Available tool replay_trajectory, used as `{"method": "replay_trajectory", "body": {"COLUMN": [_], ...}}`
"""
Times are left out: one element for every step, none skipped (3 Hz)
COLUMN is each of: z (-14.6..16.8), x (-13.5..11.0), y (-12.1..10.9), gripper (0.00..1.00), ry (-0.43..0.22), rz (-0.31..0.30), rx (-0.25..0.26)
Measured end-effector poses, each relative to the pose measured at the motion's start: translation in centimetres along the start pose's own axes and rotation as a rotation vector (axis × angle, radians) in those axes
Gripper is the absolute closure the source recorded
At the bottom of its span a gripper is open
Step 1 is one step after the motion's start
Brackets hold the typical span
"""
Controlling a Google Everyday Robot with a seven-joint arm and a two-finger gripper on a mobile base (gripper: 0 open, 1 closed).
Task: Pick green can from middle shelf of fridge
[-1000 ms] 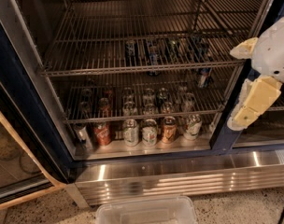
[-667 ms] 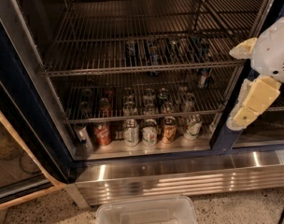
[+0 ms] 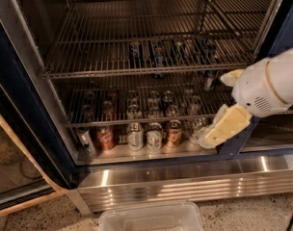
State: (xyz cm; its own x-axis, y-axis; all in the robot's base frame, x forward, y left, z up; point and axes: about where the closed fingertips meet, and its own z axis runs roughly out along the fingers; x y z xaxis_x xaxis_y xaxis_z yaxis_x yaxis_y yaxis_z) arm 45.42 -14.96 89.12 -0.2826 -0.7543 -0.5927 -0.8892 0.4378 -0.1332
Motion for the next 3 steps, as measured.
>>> {"method": "replay_trajectory", "body": {"z": [4.52,4.52,5.35], "x": [-2.75,-2.74,-2.83], "y": [-1.74,-1.73,-2.10], "gripper": [0.00,0.00,0.00], "ry": [-0.184,-0.184,-0.214], "rz": [0.052,0.052,0.073], "rx": [0.018,0.018,0.067]}}
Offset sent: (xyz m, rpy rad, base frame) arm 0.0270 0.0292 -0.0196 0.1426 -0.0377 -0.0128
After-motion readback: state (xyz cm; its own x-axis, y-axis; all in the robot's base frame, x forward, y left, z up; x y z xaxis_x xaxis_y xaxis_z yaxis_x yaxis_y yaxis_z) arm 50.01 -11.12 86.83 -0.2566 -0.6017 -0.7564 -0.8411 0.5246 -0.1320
